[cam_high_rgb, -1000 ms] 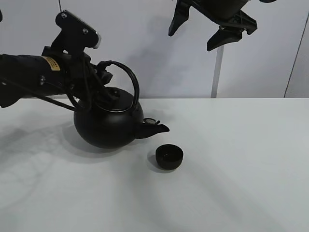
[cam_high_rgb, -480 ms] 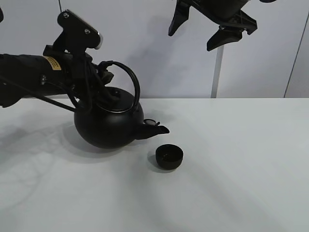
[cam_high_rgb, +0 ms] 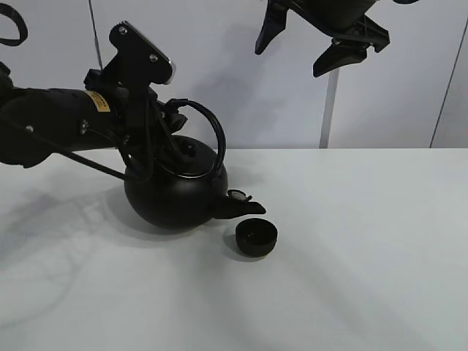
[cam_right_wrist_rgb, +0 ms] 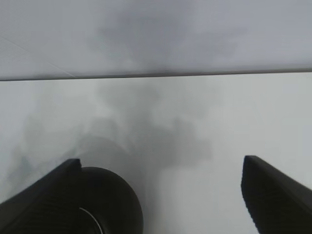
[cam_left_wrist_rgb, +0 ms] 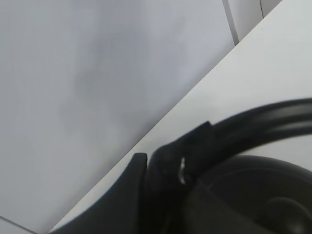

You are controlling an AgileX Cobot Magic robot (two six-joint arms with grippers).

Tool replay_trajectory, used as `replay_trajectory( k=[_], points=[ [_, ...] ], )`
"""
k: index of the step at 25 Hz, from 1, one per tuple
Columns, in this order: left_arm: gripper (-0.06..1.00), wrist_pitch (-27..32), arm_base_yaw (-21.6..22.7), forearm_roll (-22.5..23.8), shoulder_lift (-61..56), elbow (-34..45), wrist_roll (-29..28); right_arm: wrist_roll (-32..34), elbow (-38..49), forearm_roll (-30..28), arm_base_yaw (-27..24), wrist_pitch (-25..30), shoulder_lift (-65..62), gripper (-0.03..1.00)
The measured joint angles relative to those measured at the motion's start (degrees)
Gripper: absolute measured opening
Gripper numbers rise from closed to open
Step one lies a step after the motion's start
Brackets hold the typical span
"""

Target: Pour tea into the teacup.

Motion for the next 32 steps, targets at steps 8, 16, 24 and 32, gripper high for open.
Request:
replay_trajectory(
  k=[8, 16, 24, 32],
  points=[
    [0.09, 0.0, 0.01, -0.38, 0.0, 0.0, 3.4, 0.0, 0.0, 0.0, 0.0, 0.0, 0.0, 0.61],
    [0.09, 0.0, 0.01, -0.48, 0.0, 0.0, 3.7, 0.0, 0.0, 0.0, 0.0, 0.0, 0.0, 0.61],
    [0.09, 0.0, 0.01, -0.83, 0.0, 0.0, 3.99, 0.0, 0.0, 0.0, 0.0, -0.1, 0.0, 0.61],
    [0.09, 0.0, -0.01, -4.75, -0.06, 0.0, -2.12, 0.0, 0.0, 0.0, 0.0, -0.1, 0.0, 0.61]
  ],
)
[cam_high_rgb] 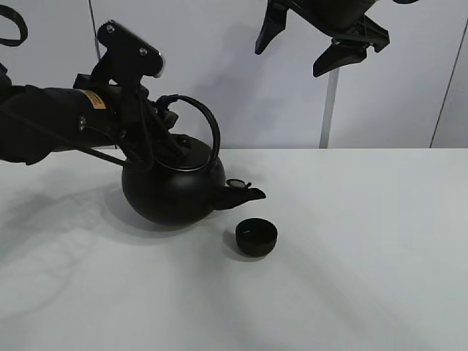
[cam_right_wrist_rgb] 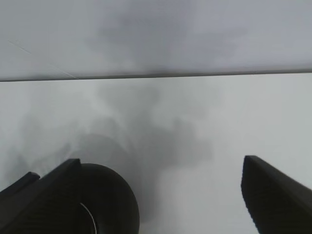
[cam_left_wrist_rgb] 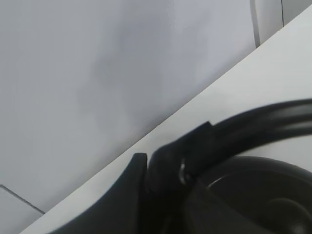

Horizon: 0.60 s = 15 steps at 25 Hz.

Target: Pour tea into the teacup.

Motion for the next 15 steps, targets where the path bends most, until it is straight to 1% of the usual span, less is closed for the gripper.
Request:
replay_trajectory(
  k=[4, 9, 11, 15],
  points=[
    [0.09, 0.0, 0.0, -2.91, -1.53, 0.35, -1.46, 0.0, 0.0, 0.0, 0.0, 0.0, 0.0, 0.61],
    [0.09, 0.0, 0.0, -9.45, -5.3, 2.76, -2.27, 0.0, 0.0, 0.0, 0.0, -0.02, 0.0, 0.61],
    [0.09, 0.0, 0.0, -11.94, -6.89, 4.46, -3.4, 0.0, 0.0, 0.0, 0.0, -0.02, 0.0, 0.61],
    [0.09, -0.7, -0.12, -15.23, -10.29, 8.62, -4.6, 0.0, 0.0, 0.0, 0.0, -0.02, 0.0, 0.61]
  ],
)
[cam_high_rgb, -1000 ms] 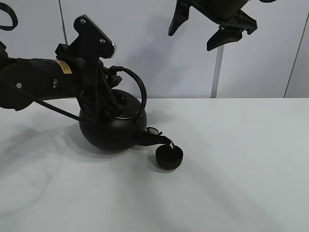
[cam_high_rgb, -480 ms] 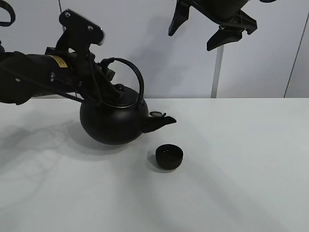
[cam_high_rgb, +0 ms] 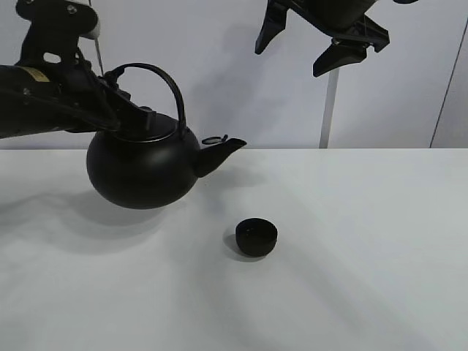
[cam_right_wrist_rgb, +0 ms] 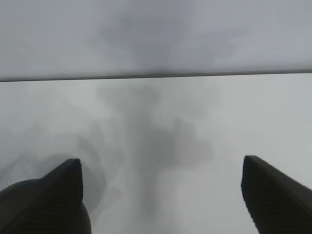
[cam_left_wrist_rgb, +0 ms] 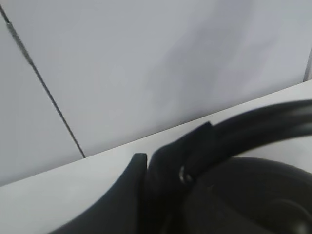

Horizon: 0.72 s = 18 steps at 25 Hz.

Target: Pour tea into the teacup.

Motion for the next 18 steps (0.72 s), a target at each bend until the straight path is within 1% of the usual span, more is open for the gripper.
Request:
replay_trajectory(
  k=[3, 7, 13, 18],
  points=[
    [0.09, -2.86, -0.06, -1.31, -1.94, 3.83, -1.17, 0.0, 0.0, 0.0, 0.0, -0.04, 0.0, 0.61],
    [0.09, -6.72, -0.06, -1.52, -2.85, 8.47, -3.5, 0.0, 0.0, 0.0, 0.0, -0.04, 0.0, 0.61],
    [0.09, -11.56, -0.06, -1.55, -2.95, 13.0, -7.49, 0.0, 0.0, 0.0, 0.0, -0.11, 0.0, 0.61],
    [0.09, -13.6, -0.06, -1.55, -3.02, 14.94, -9.22, 0.0, 0.0, 0.0, 0.0, -0.18, 0.0, 0.61]
  ],
)
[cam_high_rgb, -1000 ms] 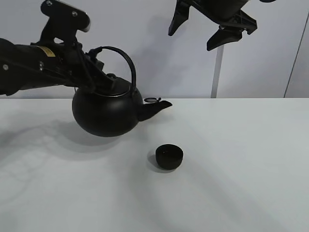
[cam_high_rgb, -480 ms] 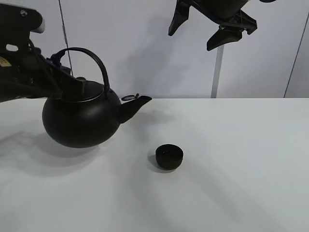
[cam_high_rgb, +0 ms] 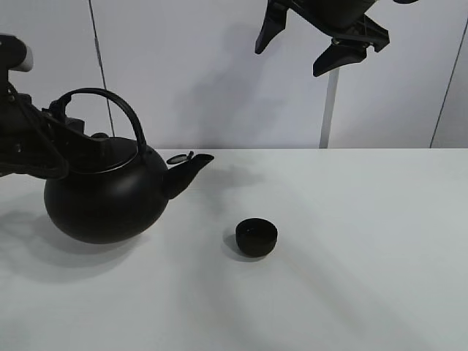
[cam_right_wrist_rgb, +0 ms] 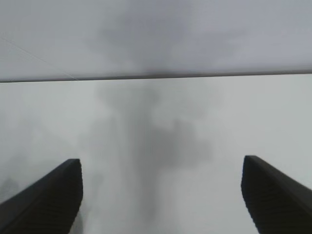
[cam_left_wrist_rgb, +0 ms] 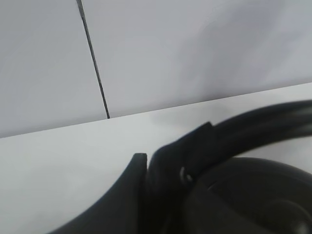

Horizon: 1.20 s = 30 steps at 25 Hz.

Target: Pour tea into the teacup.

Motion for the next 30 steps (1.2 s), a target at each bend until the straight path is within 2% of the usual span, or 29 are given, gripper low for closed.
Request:
replay_trajectory(
  k=[22, 30],
  points=[
    [0.09, 0.35, 0.0, 0.3, 0.13, 2.73, -4.2, 0.0, 0.0, 0.0, 0.0, 0.0, 0.0, 0.61],
    [0.09, -6.09, 0.0, 2.8, 5.12, 4.51, -5.45, 0.0, 0.0, 0.0, 0.0, 0.0, 0.0, 0.61]
  ],
)
